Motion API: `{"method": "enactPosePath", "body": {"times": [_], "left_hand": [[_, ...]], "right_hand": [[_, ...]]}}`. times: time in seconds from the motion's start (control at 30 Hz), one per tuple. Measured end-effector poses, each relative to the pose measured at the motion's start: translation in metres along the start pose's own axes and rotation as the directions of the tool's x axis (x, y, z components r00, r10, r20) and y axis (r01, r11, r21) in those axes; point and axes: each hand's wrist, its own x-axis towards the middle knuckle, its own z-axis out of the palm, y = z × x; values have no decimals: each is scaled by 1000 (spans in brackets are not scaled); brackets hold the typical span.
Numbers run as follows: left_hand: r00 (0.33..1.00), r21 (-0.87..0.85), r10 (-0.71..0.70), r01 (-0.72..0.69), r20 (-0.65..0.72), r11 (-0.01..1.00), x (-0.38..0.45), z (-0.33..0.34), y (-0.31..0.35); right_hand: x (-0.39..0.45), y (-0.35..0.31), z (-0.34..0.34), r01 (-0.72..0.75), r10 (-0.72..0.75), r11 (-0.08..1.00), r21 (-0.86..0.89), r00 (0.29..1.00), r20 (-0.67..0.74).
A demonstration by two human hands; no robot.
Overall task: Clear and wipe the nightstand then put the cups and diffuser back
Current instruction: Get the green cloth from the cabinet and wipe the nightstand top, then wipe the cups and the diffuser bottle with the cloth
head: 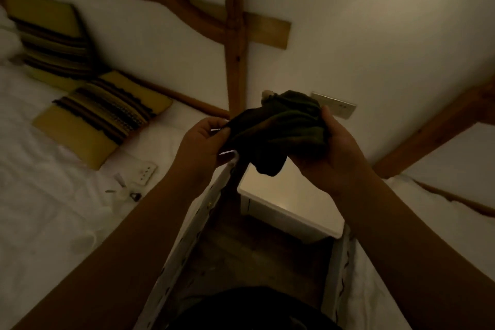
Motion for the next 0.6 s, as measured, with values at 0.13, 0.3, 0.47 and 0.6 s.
{"method": "enactPosePath", "body": {"times": [0.13, 0.3, 0.47, 0.6], "left_hand": [[957, 403, 213, -120, -196, 907, -40, -23, -1], [946, 280, 263, -204, -190, 938, -107, -68, 5], [930, 132, 133, -92, -343, 987, -156, -127, -6], [875, 237, 140, -30, -463, 971, -189, -178, -27]], "right_hand": [[13, 26, 25, -101, 115, 988, -116, 986, 121], [29, 96, 73, -91, 208, 905, -416, 947, 246], [35, 174, 107, 99, 323, 665, -740, 856, 404], [44, 234, 121, 522, 252, 186, -833, 794, 554]]}}
